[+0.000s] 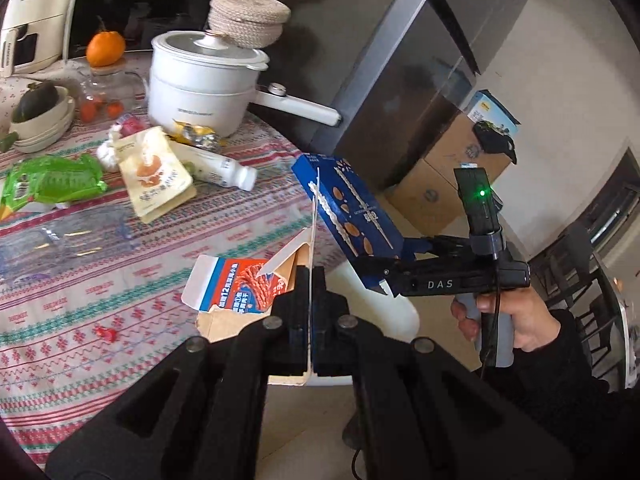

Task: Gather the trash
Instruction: 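Grasp the blue biscuit box with the right tool while the left tool holds the bag, then drop the snack bag and blue box into the white bin with both tools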

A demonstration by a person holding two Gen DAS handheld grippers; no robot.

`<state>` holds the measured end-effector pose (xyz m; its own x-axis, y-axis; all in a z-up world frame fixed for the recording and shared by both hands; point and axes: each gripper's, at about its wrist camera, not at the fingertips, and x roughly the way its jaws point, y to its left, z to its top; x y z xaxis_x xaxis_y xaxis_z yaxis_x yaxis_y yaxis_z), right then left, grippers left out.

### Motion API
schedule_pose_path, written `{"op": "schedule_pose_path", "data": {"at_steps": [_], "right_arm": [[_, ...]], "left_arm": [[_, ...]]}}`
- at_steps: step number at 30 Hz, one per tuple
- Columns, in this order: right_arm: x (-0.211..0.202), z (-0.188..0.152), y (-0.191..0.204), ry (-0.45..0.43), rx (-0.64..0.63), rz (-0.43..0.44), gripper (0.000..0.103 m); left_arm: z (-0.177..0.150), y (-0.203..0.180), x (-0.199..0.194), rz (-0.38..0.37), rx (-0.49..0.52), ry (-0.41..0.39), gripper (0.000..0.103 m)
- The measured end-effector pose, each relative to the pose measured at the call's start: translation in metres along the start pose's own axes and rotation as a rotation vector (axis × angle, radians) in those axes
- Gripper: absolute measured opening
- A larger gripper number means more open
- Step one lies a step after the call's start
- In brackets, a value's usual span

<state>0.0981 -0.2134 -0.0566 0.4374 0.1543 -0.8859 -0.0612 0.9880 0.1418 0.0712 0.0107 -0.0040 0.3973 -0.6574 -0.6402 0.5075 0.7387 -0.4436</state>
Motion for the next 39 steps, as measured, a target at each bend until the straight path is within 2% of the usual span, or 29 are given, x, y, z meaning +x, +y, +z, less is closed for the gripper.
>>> {"op": "schedule_pose_path", "data": {"at_steps": [9,14,20,26,29,31,32,34,39], "right_arm": [[-0.036,-0.040,-0.080,-0.035,0.112,-0.077,0.092],[-0.046,-0.063,-0.118,-0.030,0.178,-0.112,0.092],[-0.047,-0.079,-0.146,-0.006,0.210,-0.137,0.092],[-0.036,-0.087,-0.152,0.055,0.199,-0.122,0.092],[-0.030,-0.091,-0.149,0.088,0.178,-0.112,0.092],[-0.026,-0.094,-0.147,0.103,0.163,-0.108,0.092],[-0.024,-0.095,-0.145,0.110,0.155,-0.107,0.092],[-0.022,-0.098,-0.145,0.122,0.146,-0.105,0.092],[-0.019,-0.101,-0.141,0.137,0.135,-0.107,0.092]], "left_arm": [[-0.010,-0.069,0.078,-0.191,0.042,0.125,0.001],[-0.016,-0.087,0.116,-0.254,0.016,0.160,0.001],[-0.031,-0.091,0.161,-0.199,0.049,0.206,0.001],[-0.043,-0.085,0.187,-0.147,0.077,0.228,0.005],[-0.045,-0.081,0.191,-0.089,0.089,0.228,0.013],[-0.045,-0.080,0.187,-0.055,0.101,0.222,0.029],[-0.045,-0.078,0.186,-0.044,0.105,0.217,0.032],[-0.045,-0.076,0.181,-0.024,0.110,0.215,0.046],[-0.045,-0.068,0.176,0.010,0.122,0.224,0.059]]}}
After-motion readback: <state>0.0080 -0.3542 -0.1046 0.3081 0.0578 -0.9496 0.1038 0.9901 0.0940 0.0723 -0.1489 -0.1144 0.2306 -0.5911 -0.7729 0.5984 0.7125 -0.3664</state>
